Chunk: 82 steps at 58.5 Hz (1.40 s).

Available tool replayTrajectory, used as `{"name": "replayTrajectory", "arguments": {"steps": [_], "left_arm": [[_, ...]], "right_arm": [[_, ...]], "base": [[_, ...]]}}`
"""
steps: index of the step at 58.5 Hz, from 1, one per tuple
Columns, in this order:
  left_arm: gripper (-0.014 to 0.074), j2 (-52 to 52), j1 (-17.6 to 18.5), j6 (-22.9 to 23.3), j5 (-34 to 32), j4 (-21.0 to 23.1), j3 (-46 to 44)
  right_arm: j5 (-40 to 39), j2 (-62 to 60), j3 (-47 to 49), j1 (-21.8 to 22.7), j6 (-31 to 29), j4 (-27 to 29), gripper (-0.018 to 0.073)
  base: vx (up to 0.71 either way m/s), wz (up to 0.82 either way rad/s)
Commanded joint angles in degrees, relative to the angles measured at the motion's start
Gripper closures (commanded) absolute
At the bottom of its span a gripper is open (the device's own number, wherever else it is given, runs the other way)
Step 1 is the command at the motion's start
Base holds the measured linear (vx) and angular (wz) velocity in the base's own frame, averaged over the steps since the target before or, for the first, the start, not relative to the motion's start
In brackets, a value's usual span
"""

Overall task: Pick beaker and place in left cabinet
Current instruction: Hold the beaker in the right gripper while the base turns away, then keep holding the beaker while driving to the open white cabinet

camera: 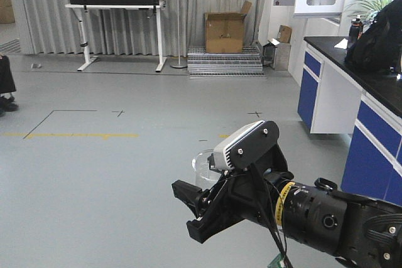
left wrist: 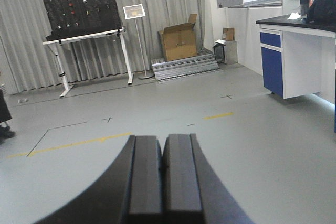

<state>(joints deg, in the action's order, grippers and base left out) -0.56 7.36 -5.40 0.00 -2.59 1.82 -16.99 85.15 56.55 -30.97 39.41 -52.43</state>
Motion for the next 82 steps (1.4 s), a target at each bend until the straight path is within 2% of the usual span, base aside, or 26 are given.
{"name": "replayTrajectory", "arguments": {"steps": [1, 82], "left_arm": [[0.0595, -1.06, 0.03, 0.15, -4.28, 0.18, 0.9], [0.0595, -1.06, 0.03, 0.15, -4.28, 0.18, 0.9]], "right_arm": [[-2.98, -2.26, 1.98, 0.04, -0.28, 0.99, 0.0565], [-3.19, -2.26, 1.98, 0.04, -0.28, 0.99, 0.0565]], "base": [[0.62, -0.11], [0.68, -0.04]]}}
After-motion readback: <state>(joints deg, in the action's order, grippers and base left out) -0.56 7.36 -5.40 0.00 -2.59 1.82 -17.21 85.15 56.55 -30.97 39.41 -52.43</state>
